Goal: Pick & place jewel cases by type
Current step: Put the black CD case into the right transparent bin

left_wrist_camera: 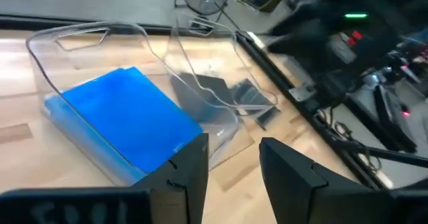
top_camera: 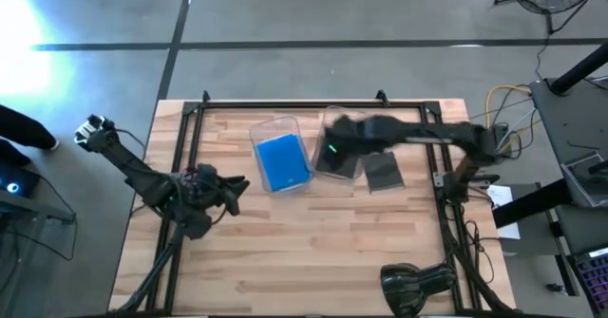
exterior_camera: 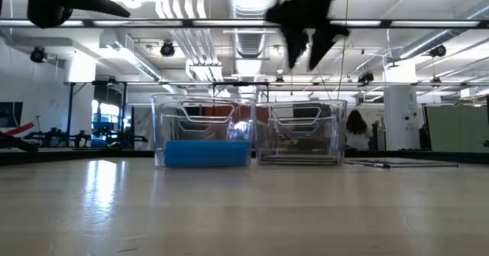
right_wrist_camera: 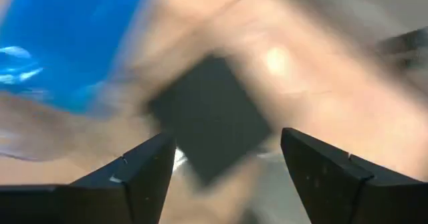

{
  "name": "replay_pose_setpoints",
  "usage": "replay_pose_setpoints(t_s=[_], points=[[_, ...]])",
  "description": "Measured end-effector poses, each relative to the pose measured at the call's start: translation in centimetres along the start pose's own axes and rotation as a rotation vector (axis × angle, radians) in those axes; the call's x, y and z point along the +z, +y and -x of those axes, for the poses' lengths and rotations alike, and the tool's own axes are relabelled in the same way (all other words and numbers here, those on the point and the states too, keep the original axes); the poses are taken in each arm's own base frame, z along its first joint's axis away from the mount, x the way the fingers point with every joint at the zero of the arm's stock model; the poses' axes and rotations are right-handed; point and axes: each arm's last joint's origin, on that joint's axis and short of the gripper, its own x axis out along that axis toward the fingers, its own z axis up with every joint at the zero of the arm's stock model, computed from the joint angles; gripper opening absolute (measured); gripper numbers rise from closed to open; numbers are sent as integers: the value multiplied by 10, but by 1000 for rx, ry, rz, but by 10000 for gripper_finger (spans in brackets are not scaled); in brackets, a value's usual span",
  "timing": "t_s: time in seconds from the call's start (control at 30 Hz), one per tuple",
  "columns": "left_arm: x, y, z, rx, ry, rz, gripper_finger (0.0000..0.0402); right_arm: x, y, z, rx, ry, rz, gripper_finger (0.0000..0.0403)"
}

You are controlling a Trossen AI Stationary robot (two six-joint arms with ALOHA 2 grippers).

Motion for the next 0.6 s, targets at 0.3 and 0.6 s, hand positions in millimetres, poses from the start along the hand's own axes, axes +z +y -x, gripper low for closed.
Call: replay_pose_setpoints(t_s=[0.3, 0.6], points=[[-18, 1, -19, 5, 67, 36, 114, -98, -37, -32, -377, 123, -440, 248], [-31, -5, -26, -52, 124, 107, 114, -148, -23, -83, -328, 144, -637, 224]])
